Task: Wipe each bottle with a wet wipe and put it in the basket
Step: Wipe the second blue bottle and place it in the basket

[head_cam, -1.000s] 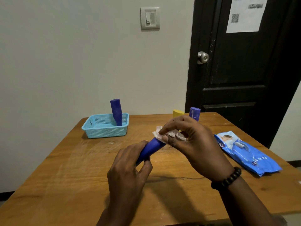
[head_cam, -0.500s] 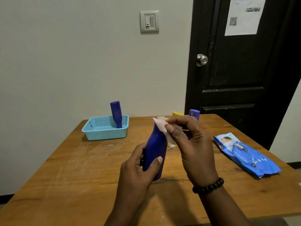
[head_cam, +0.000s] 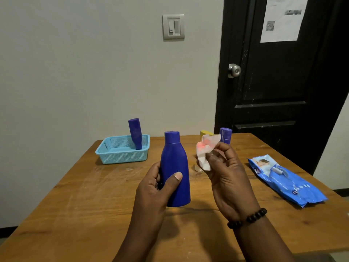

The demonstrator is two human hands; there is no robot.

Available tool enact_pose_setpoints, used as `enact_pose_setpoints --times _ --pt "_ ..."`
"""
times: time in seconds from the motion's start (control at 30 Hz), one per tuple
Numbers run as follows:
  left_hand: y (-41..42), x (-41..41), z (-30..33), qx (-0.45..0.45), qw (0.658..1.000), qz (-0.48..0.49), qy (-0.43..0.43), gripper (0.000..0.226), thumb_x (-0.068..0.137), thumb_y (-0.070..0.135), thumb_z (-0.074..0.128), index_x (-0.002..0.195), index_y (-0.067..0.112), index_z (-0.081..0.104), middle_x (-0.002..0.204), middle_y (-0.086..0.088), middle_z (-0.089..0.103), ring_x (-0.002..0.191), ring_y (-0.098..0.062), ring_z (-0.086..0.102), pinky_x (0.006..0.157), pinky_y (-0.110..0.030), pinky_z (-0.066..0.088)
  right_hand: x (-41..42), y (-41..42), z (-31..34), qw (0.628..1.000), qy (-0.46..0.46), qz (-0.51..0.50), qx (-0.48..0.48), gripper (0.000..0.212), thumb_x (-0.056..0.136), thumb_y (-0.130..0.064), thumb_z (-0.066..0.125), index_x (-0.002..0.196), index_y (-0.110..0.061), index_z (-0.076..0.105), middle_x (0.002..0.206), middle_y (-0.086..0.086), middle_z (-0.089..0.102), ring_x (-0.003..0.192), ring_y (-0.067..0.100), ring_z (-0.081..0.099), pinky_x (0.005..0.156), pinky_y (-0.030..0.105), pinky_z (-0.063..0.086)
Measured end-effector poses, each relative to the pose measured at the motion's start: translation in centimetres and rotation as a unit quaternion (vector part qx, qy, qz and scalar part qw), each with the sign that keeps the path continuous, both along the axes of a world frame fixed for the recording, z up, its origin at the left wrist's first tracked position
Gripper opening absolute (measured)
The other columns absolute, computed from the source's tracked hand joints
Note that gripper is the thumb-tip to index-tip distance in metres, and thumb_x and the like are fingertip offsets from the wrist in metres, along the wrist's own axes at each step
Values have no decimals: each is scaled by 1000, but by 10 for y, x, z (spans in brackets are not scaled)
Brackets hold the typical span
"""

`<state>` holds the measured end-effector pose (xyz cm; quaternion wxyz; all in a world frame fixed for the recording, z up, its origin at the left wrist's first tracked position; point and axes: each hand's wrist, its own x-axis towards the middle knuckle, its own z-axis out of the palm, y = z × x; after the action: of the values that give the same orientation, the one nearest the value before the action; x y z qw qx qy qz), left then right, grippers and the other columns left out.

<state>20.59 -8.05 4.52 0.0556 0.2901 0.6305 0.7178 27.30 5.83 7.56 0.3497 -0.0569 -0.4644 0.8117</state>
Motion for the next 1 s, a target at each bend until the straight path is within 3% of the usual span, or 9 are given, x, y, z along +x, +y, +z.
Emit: enact_pose_setpoints --times 0.17,0.27,0.37,0.5,0.63,0.73,0.8,0.9,1.0 --pt "0 0 4 17 1000 -3 -5 38 76 33 68 113 30 63 104 15 74 96 -7 70 75 -24 58 -2 4 -2 998 20 11 -57 37 85 0 56 111 -25 64 109 -7 72 109 21 66 84 32 58" --pt "0 1 4 24 1000 -8 -10 36 77 31 68 112 29 64 103 14 74 94 -7 70 73 -21 57 -4 5 -3 999 17 -9 -49 30 76 -10 62 104 -19 70 126 2 64 112 22 64 84 32 57" --pt "0 2 4 26 999 -16 -19 36 78 29 67 114 28 64 102 13 75 93 -7 70 71 -20 56 -3 3 -1 999 13 -28 -20 17 84 -13 61 89 -22 75 125 8 62 107 21 65 80 31 56" --pt "-1 3 2 10 999 -45 -29 40 77 32 65 117 29 62 104 11 74 96 -9 70 71 -21 57 1 -3 12 971 -11 -121 203 13 81 -32 65 93 -31 70 104 -11 69 101 8 64 80 29 54" --pt "1 5 0 -21 998 -60 -15 44 76 38 65 119 34 60 109 12 73 102 -9 69 76 -24 58 -6 -11 18 874 -1 -223 432 14 89 -12 65 102 -18 66 106 -10 64 106 11 61 85 26 55" --pt "1 5 3 -26 998 -62 -5 43 79 36 65 121 33 59 109 10 73 101 -10 69 75 -24 58 -5 -14 15 832 11 -272 484 23 87 -4 67 107 -16 64 108 -9 64 106 9 61 84 18 52" --pt "1 5 4 -17 996 -79 -24 37 85 35 71 120 31 59 104 8 74 95 -10 70 70 -21 56 -2 -14 10 839 18 -268 473 25 88 -6 67 109 -19 63 108 -11 64 105 8 61 83 17 52" --pt "-2 5 3 48 983 -129 -119 36 77 31 58 111 24 67 92 -4 75 82 -17 70 66 -27 57 2 -16 1 875 21 -183 447 22 89 -6 63 107 -18 66 107 -10 66 108 13 62 84 22 54" --pt "-9 1 1 154 930 -238 -236 39 68 31 68 99 9 76 83 -15 64 74 -23 61 66 -34 54 6 -14 -5 913 -9 -79 400 21 90 -4 62 103 -18 69 102 -5 68 104 18 64 84 32 56"
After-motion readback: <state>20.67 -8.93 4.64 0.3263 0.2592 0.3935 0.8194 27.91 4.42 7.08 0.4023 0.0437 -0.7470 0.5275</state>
